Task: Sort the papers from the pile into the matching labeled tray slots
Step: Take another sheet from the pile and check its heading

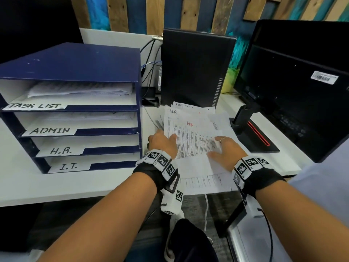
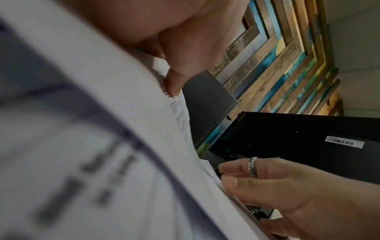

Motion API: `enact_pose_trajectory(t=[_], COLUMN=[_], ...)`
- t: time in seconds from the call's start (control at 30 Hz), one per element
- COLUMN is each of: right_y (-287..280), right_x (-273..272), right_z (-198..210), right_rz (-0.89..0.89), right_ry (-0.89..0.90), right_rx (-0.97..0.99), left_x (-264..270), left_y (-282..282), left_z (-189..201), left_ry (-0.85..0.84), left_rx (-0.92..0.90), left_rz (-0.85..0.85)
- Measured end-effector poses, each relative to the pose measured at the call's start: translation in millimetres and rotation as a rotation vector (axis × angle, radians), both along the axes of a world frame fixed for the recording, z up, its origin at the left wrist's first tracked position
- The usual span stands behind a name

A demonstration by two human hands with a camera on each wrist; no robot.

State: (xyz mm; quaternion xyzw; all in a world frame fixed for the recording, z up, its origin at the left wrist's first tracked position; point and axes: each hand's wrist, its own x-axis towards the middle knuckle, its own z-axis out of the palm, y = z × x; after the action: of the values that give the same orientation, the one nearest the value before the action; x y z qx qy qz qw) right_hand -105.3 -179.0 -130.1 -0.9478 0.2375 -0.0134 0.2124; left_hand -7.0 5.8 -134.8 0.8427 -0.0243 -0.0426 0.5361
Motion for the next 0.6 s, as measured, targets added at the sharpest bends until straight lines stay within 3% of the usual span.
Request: enact_pose_trajectory(t=[0.2,0.3,0.37,0.5,0.6], right_y=[-2.1,-3.3,-10.9,-21.3,-22.7], right_x=[1.4,4.9,9.2,10.0,9.0], right_z=[-7.9,-1.5,3.0,24.2,41.0], right_rz=[0.05,0.032,-0.013,-0.164,-0.263], right_ry=[0.159,0.145,0.014,-0.453,-0.606], right_rx=[-0.115,-0.157,-0.068,0.369,0.449], left_x=[-4.4,-0.9,3.1,4.8,6.1], left_y=[-3.6,-3.0,-1.9,-1.0,-2.6], left_z=[-0.8,5.9,13.2,38.0,52.9], left_ry=[-0.019,-0.061,-0.104,-0.205,-0.191], left_rx=[-0.107,-0.224,-0.324,-0.45,-0.523], left_rz=[0.024,0.031,0.045,-0.017,-0.064])
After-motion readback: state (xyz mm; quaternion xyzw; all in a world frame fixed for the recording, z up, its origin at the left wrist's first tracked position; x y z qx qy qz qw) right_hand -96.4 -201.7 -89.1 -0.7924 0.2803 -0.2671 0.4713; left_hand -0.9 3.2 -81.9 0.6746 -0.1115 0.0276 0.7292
